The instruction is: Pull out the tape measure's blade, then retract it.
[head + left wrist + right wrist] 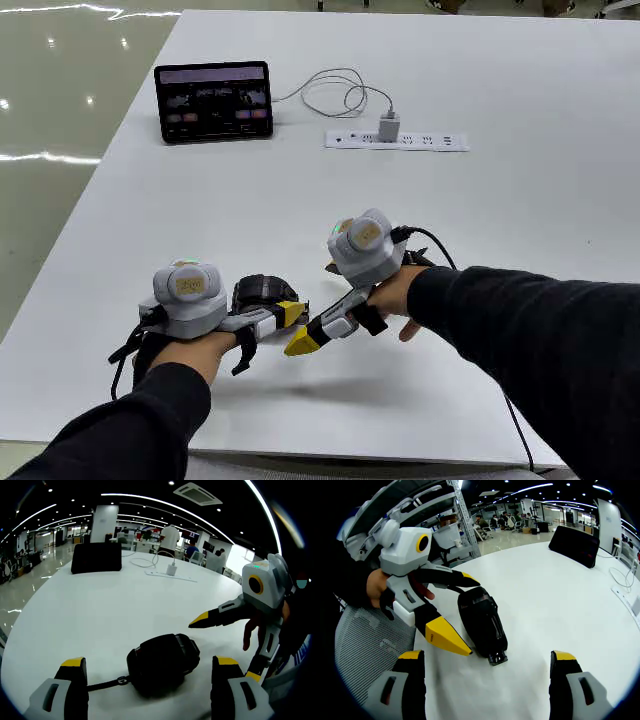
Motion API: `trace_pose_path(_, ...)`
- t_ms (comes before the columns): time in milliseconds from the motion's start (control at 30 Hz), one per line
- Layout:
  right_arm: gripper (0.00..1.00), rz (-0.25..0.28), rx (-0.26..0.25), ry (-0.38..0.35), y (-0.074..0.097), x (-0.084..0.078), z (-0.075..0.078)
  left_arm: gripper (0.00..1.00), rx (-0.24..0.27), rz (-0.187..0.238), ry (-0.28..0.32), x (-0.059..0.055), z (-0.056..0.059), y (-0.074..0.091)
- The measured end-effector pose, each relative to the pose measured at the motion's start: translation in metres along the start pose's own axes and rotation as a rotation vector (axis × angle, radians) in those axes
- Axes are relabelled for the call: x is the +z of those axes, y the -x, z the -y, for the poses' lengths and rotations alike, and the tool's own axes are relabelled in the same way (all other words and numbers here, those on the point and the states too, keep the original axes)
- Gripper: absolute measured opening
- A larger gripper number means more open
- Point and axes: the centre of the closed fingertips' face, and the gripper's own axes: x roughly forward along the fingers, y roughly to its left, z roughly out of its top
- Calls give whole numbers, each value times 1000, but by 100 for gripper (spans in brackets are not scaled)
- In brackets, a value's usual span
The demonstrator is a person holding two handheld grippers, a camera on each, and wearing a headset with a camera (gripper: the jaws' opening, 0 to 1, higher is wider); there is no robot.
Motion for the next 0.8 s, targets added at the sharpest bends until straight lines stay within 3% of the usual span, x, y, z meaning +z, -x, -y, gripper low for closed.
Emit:
trace_pose_path(167, 100, 9, -16, 6, 4, 2, 1, 100, -29, 12, -9, 3, 5, -1)
trace_pose_path(367, 100, 25, -46, -2, 12, 1, 6, 100, -46, -9, -27, 1, 5, -1)
trace_pose_path(433, 100, 30, -75, 3, 15, 0, 10, 100, -73, -39, -51, -3, 10, -2)
trace_pose_path(567, 100, 50, -91, -24, 19, -4, 10, 100, -88, -23, -19, -1, 12, 1)
trace_pose_path(800, 100, 67, -136, -40, 25, -9, 12, 100, -121, -7, -83, 3, 18, 5)
